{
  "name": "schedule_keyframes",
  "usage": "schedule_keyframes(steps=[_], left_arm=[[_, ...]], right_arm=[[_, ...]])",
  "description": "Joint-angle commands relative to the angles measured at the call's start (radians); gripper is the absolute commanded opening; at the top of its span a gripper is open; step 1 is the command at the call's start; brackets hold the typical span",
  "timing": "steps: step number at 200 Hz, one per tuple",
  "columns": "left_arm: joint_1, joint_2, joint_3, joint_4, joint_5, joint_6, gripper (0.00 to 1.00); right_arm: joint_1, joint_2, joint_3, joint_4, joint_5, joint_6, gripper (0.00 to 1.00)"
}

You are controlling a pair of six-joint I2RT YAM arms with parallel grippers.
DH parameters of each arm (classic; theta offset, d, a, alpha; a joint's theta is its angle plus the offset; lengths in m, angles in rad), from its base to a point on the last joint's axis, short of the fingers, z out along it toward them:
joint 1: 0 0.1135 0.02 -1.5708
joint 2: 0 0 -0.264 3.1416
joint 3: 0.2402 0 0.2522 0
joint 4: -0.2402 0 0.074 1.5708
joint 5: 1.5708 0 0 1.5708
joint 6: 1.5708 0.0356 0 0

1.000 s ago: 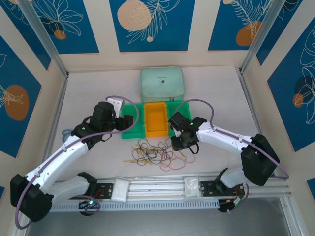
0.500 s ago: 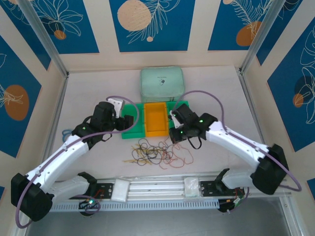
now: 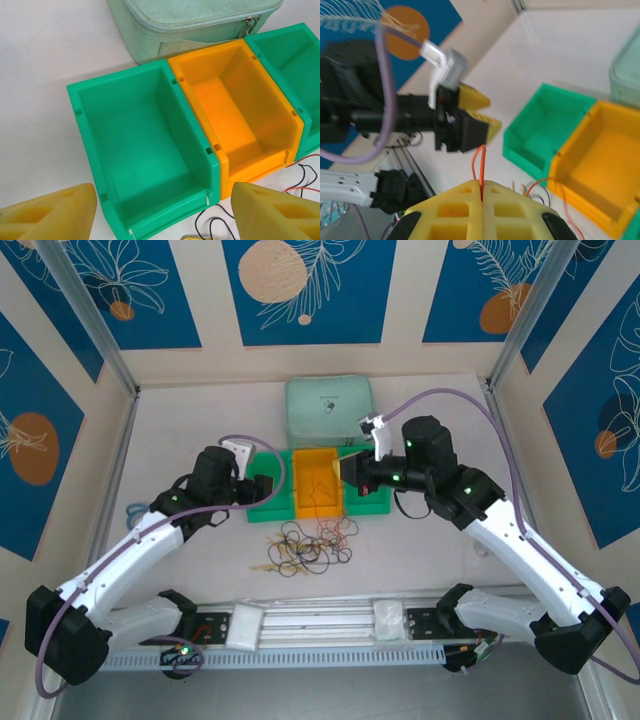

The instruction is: Untangle the cables

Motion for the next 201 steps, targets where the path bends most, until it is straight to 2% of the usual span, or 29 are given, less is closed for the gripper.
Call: schedule_keyframes(steps=[1, 57, 81, 115, 163, 201], left_arm=[[-0.004, 0.004, -0.004, 0.024, 0.001, -0.007, 0.71], [-0.004, -0.006, -0.013, 0.036, 0.004, 0.008, 0.72], [-0.004, -0.029, -0.056, 0.111, 0.094, 0.033, 0.72], [-0.005, -0.071, -0.152, 0.258, 0.285, 0.037, 0.73], [-0.019, -0.081, -0.235, 0.374, 0.402, -0.041, 0.72], [-0.105, -0.051, -0.265, 0.415, 0.439, -0.066, 0.68]], right_arm=[[-0.028, -0.019, 0.025, 0.123, -0.108, 0.021, 0.00], [-0.105, -0.032, 0.030, 0.305, -0.240, 0.138, 0.00], [-0.117, -0.061, 0.046, 0.312, -0.227, 0.137, 0.00], [-0.151, -0.092, 0.048, 0.270, -0.202, 0.167, 0.00], [-0.153, -0.148, 0.028, 0.132, -0.208, 0.200, 0.00], [-0.162, -0.172, -0.078, 0.053, -0.179, 0.239, 0.00]])
